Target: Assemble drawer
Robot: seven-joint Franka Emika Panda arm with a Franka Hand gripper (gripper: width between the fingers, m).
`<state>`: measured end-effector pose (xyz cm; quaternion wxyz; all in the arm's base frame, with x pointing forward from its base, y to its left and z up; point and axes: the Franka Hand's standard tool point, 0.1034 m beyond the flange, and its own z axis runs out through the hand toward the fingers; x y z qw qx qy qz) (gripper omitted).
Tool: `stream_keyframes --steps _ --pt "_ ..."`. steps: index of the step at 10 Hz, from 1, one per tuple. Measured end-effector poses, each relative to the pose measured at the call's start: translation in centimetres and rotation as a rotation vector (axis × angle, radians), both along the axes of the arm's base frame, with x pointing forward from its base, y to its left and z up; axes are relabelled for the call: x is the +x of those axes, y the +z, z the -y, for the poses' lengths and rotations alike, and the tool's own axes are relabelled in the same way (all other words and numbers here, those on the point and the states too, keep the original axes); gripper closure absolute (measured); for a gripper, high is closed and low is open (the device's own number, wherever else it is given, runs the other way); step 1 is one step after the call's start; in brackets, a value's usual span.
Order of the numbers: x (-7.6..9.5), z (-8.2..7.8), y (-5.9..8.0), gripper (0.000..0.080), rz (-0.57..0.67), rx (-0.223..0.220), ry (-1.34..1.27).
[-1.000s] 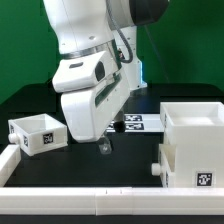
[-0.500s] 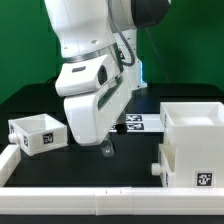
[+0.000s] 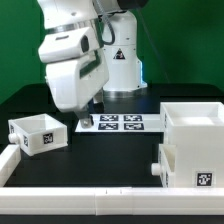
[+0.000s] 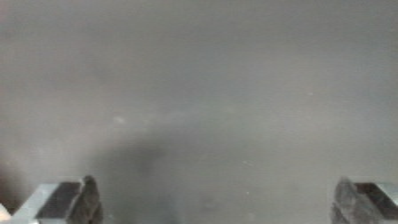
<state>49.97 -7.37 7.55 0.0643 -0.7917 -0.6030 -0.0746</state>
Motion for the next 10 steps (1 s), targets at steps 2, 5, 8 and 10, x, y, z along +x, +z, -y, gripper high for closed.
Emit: stream_keyframes --steps 2,5,8,10 --pt "0.0 0.0 -0.2 0.0150 -0.002 0.000 0.003" --pt "-0.9 1.4 -0.2 0.0150 0.030 -0.025 0.117" --pt "-3.3 5.9 0.4 0.0150 0.082 -0.101 0.384" --pt "-3.5 6.3 0.3 0.0150 0.082 -0.106 0.375"
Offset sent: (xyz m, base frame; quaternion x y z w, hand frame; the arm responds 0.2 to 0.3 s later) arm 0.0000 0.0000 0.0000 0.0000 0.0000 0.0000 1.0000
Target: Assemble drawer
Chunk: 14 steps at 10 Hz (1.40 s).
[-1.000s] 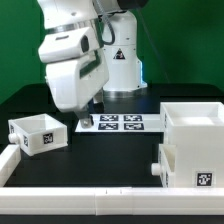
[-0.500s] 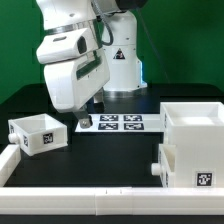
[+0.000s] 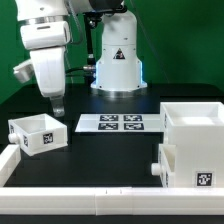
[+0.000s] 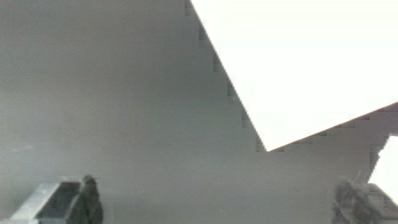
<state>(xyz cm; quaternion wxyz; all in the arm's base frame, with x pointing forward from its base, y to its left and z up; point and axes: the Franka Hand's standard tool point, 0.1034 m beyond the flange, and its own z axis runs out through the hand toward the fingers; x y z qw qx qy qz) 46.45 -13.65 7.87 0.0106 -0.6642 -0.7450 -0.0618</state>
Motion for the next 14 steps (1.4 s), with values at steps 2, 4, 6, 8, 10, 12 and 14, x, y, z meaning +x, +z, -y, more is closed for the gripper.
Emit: stream_keyframes --steps 2,4,6,8,10,12,14 --pt "0.0 0.1 0.0 0.0150 -0.001 0.000 -0.002" --pt "-0.9 1.4 -0.5 0.0150 0.013 -0.018 0.126" --pt "-3.6 5.6 -1.1 0.0150 0.019 -0.041 0.191" --pt "-5.5 8.2 -1.9 0.0150 0.015 -0.045 0.292" --pt "-5.1 7.6 -1.9 0.0150 0.010 -0.041 0.243" --pt "-6.0 7.9 -3.4 0.0150 0.010 -0.038 0.402" --pt "-6.5 8.0 -6.0 0.0150 -0.011 -0.015 0.469"
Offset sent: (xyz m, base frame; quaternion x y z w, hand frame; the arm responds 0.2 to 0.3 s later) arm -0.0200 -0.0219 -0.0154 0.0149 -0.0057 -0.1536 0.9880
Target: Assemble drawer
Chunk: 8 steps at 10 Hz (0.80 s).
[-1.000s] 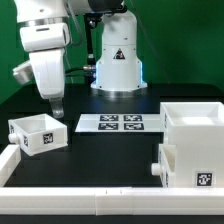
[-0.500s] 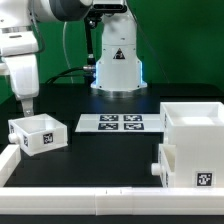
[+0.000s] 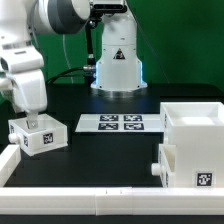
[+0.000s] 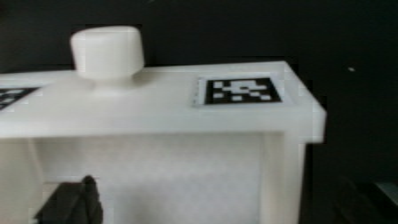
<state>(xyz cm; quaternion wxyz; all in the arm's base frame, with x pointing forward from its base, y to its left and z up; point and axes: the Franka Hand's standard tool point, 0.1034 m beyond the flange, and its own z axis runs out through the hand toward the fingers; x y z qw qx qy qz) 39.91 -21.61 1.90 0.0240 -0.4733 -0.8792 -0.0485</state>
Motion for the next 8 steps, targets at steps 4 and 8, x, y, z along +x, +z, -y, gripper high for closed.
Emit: stream_keyframes --steps 4,8 --pt "-0.61 -0.48 -1.00 0.0150 -0.019 0.018 0.001" --pt "-0.63 -0.49 -1.01 0.0549 -0.020 0.018 0.000"
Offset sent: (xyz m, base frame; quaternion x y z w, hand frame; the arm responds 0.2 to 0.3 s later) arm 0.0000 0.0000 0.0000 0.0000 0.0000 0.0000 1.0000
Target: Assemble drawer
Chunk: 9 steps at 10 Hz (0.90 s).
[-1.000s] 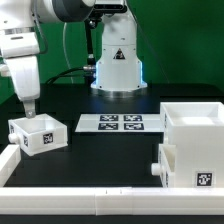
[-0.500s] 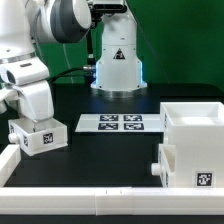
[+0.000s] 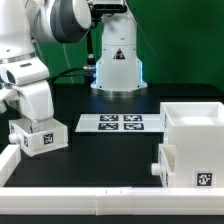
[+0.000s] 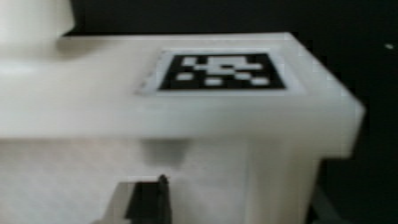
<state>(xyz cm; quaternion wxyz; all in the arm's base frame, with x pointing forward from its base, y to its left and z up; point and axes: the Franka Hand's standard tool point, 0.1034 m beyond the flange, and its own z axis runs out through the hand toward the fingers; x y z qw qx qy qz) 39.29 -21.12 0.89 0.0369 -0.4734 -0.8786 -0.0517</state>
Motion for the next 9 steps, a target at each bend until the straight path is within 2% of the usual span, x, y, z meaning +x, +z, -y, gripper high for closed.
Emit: stream_keyframes --steps 1,2,3,4,6,7,9 --pt "0.0 0.0 0.0 0.0697 0.000 0.000 0.000" --pt "0.0 0.0 0.0 0.0697 0.000 0.000 0.000" --pt "0.0 0.0 0.0 0.0769 0.000 0.000 0.000" --pt "0.0 -0.2 0.1 0.0769 0.000 -0.002 -0.021" --pt "0.1 -4.1 1.2 0.0769 -0.016 -0.012 -0.166" --pt "0.9 -6.8 2.4 0.0769 -0.024 -0.022 -0.257" --pt "5.1 -11.9 5.4 0.0769 -0.007 -0.052 -0.447"
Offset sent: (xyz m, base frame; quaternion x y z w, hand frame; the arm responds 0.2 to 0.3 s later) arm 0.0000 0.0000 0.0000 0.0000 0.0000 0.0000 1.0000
